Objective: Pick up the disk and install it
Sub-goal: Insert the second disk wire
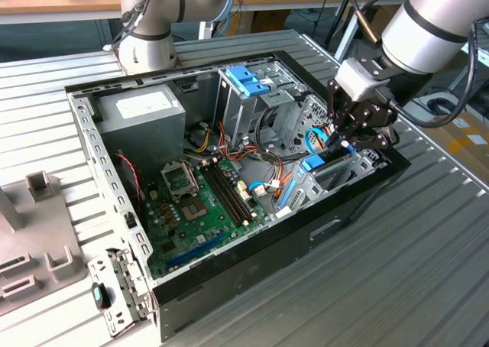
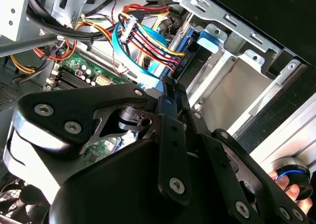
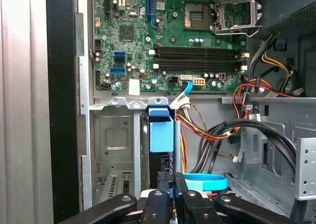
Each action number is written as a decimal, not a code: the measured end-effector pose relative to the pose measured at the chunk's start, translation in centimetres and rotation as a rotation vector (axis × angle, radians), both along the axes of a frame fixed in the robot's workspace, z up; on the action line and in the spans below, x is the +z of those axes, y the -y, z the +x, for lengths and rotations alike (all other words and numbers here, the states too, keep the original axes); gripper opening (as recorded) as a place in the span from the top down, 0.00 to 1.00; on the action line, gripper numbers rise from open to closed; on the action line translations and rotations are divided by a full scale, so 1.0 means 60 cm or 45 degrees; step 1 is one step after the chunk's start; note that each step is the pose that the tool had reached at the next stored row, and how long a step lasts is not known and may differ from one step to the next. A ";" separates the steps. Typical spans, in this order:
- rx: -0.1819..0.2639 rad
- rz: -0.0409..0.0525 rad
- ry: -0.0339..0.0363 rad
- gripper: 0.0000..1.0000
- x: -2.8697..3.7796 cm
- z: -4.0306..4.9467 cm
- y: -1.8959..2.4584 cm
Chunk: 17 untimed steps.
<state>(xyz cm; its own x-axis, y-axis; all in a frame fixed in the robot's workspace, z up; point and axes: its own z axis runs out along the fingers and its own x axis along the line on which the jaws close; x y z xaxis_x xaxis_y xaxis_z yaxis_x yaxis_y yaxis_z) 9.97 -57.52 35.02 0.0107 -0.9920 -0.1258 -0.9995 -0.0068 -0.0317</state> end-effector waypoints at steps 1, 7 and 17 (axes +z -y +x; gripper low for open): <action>0.000 0.000 0.0000 0.84 0.000 0.000 0.0000; 0.000 0.000 -0.0001 0.84 -0.002 0.003 -0.0003; 0.001 0.000 0.0000 0.84 -0.007 0.006 -0.0003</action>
